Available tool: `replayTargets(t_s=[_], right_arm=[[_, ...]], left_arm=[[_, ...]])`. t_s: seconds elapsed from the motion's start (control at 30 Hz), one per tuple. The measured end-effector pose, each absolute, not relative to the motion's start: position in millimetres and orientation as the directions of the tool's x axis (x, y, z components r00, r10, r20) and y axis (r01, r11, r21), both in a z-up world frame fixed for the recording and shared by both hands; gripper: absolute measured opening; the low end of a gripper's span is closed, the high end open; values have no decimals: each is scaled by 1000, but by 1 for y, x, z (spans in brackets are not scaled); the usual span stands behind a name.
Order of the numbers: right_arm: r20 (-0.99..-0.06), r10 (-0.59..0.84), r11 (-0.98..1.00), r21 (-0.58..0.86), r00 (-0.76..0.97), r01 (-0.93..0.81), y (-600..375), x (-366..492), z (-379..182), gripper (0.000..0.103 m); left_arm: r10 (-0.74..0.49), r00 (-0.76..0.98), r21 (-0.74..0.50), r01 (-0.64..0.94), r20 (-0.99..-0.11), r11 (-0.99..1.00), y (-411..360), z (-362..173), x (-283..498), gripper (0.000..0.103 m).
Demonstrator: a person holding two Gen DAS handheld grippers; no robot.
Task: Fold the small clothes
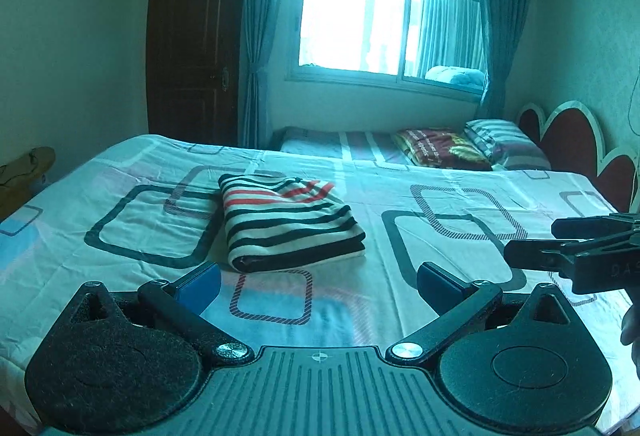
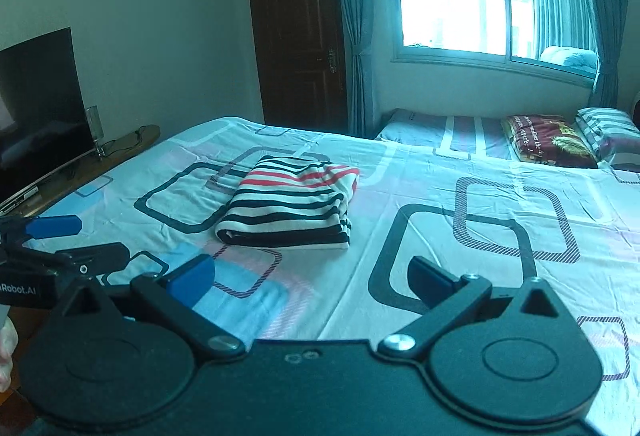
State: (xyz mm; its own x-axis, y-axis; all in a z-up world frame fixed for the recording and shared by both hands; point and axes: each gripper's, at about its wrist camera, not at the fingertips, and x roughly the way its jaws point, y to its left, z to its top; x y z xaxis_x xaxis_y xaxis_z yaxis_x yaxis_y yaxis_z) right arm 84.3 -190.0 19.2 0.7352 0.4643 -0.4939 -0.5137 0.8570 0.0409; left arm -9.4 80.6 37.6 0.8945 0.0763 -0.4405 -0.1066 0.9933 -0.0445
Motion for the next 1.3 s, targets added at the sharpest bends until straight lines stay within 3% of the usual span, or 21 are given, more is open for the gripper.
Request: replayTargets(t_s=[1.3], right_arm=[[-479, 472, 857, 51, 740, -514, -187, 74, 24, 102]], left_arm=[[88, 898, -39, -116, -430, 992, 80, 43, -20, 103]])
